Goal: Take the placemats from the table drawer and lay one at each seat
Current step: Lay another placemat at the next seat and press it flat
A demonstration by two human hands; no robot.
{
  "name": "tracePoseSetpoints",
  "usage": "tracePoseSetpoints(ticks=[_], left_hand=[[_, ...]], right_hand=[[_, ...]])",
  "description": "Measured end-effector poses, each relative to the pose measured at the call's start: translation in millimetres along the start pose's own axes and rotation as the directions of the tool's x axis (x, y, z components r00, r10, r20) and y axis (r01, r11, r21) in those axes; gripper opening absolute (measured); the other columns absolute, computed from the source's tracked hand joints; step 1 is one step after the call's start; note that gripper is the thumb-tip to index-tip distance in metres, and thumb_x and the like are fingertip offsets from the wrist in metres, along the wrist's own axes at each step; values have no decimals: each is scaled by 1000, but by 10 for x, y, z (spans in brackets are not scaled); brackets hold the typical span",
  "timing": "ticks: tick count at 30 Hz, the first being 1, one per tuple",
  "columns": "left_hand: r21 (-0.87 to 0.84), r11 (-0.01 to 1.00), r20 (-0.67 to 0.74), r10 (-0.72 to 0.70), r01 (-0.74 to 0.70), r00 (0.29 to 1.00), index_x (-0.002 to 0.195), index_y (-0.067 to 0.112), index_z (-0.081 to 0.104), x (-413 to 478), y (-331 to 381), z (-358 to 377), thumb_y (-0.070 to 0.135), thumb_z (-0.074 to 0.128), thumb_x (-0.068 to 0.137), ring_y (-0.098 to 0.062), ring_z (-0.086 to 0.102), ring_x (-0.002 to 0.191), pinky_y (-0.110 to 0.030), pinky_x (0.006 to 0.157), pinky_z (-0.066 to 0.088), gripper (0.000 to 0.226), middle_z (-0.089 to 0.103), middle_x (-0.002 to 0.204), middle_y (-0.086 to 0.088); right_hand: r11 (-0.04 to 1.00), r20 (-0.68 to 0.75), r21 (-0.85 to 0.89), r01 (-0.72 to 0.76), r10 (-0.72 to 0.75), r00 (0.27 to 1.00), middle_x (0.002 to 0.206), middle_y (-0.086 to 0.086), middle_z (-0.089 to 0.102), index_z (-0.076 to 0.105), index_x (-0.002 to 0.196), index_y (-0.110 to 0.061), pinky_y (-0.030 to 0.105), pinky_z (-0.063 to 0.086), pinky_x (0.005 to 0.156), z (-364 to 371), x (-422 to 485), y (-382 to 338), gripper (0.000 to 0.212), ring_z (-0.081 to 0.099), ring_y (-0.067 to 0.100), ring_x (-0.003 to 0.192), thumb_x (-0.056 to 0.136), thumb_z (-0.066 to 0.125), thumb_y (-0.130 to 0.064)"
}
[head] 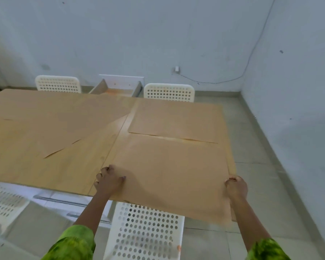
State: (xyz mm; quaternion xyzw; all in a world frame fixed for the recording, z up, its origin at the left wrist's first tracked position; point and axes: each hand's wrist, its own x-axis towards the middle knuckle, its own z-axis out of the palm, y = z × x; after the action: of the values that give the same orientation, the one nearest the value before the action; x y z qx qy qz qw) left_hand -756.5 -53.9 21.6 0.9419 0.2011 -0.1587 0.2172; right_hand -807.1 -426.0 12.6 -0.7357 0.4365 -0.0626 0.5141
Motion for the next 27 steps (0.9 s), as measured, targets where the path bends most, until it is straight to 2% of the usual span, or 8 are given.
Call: tracePoseSetpoints(ticks=[4, 7, 8, 11, 13, 20, 23, 27], left_hand=[[60, 998, -29, 6, -4, 1000, 144, 10, 20, 41, 47, 60, 39, 50, 90, -35, 20, 135, -49, 108, 24, 68, 18, 150, -10], [85, 996, -30, 0, 2, 1000, 146, 8, 17, 71, 38, 70, 37, 47, 91, -34, 18, 136, -48, 109, 23, 69, 16, 151, -9], [90, 996, -30, -3, 6, 1000, 146, 8, 17, 72, 38, 78, 37, 46, 92, -34, 17, 136, -48, 110, 22, 68, 15, 151, -9], [108, 994, -38, -17, 21, 999, 146, 8, 17, 84, 42, 81, 34, 44, 93, -35, 17, 136, -49, 110, 22, 65, 15, 150, -9], [118, 992, -35, -35, 38, 999, 146, 7, 15, 71, 70, 85, 31, 42, 94, -35, 17, 135, -48, 109, 22, 64, 14, 150, -10], [165, 980, -34, -108, 113, 994, 146, 5, 13, 57, 144, 103, 14, 31, 92, -33, 17, 134, -46, 107, 23, 57, 14, 149, -10], [171, 979, -29, -110, 114, 993, 145, 4, 14, 75, 142, 95, 13, 31, 92, -33, 17, 133, -46, 107, 24, 56, 14, 148, -9], [135, 989, -19, -65, 67, 998, 144, 5, 19, 100, 124, 75, 12, 36, 90, -34, 17, 132, -46, 108, 22, 57, 13, 149, -8]], right_hand=[[989, 14, -141, 46, -44, 999, 101, 18, 65, 62, 107, -1, 27, 38, 62, 45, 48, -30, 26, 51, 24, 79, 84, 49, 1], [959, 36, -263, 103, -97, 995, 96, 20, 65, 62, 89, -5, 24, 30, 50, 77, 74, -34, 14, 51, 26, 73, 84, 49, -1], [948, 36, -295, 117, -112, 993, 97, 21, 65, 62, 88, -5, 25, 31, 51, 85, 84, -31, 13, 52, 27, 74, 84, 49, -2], [915, 35, -375, 148, -145, 989, 107, 20, 61, 65, 103, -4, 27, 37, 65, 135, 129, -12, 24, 58, 33, 89, 87, 48, -10], [894, 34, -420, 156, -157, 987, 111, 21, 56, 64, 107, -5, 29, 37, 69, 155, 152, -12, 26, 57, 36, 96, 87, 48, -12], [848, 37, -502, 167, -172, 984, 119, 21, 50, 56, 115, -4, 35, 41, 81, 197, 172, -41, 29, 54, 38, 105, 89, 48, -13], [833, 29, -528, 167, -179, 983, 118, 20, 49, 54, 115, -3, 36, 41, 81, 207, 162, -60, 29, 53, 37, 105, 88, 47, -13], [826, 20, -540, 160, -178, 984, 119, 20, 48, 54, 114, -3, 40, 43, 88, 221, 142, -89, 28, 50, 37, 108, 89, 44, -13]])
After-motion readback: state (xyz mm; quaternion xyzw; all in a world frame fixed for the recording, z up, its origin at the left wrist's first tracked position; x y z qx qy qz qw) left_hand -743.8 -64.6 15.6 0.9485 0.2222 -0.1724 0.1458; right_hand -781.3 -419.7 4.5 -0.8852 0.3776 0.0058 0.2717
